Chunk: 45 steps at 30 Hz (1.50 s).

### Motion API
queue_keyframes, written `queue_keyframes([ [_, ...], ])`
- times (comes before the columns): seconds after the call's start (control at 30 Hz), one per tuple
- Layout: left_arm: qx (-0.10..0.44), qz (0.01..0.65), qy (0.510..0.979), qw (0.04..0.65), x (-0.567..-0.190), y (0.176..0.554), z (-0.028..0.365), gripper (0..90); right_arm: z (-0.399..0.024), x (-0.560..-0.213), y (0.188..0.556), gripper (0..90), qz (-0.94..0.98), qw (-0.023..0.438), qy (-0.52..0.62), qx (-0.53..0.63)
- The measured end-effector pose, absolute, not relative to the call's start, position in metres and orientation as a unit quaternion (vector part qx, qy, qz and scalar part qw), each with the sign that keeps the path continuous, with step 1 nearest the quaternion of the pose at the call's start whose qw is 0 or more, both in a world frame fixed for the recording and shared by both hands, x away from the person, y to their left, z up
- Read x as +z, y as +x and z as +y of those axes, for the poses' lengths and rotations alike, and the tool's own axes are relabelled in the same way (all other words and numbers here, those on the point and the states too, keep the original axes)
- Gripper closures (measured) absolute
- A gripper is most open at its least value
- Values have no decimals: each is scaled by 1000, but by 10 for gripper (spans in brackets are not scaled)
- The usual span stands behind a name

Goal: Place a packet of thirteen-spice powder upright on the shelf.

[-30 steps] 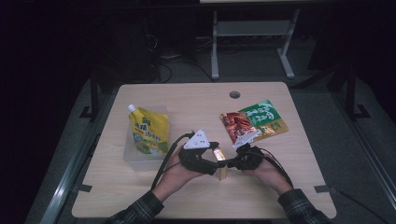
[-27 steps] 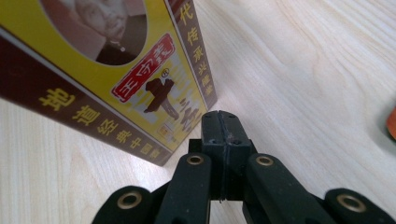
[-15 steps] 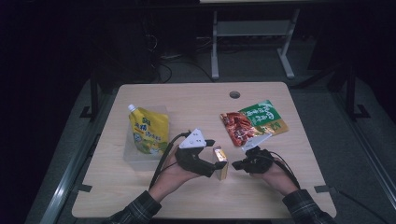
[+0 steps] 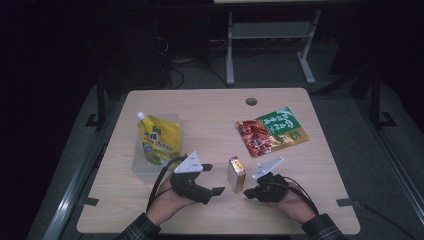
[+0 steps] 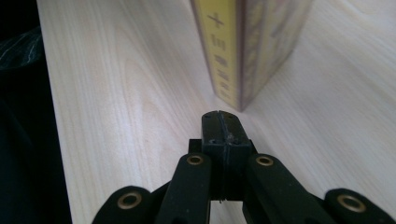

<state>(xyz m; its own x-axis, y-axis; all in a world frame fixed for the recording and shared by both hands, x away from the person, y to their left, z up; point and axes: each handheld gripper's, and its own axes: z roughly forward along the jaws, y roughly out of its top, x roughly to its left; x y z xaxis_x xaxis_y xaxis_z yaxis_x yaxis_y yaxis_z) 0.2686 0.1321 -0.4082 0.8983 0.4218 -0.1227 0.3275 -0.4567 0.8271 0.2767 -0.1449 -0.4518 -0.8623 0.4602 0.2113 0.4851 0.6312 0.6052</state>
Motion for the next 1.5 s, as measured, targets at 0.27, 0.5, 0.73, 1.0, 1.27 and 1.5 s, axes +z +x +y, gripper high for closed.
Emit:
queue_keyframes([
  [0.27, 32, 232, 859, 455, -425, 249, 151, 160, -134, -457, 282, 898, -905, 14, -262, -335],
  [0.5, 23, 234, 866, 442, -430, 244, 156, 160, -133, -457, 288, 898, -904, 8, -268, -334],
  [0.73, 20, 233, 868, 438, -432, 245, 156, 160, -134, -455, 300, 898, -898, -3, -279, -339],
  [1.0, 16, 233, 871, 432, -435, 245, 154, 160, -134, -455, 313, 896, -894, -10, -290, -341],
  [1.27, 17, 231, 876, 424, -437, 246, 156, 160, -151, -439, 308, 641, -879, -2, -296, -375],
  [1.5, 19, 224, 881, 417, -438, 247, 156, 160, -153, -424, 304, 462, -865, -3, -294, -407],
])
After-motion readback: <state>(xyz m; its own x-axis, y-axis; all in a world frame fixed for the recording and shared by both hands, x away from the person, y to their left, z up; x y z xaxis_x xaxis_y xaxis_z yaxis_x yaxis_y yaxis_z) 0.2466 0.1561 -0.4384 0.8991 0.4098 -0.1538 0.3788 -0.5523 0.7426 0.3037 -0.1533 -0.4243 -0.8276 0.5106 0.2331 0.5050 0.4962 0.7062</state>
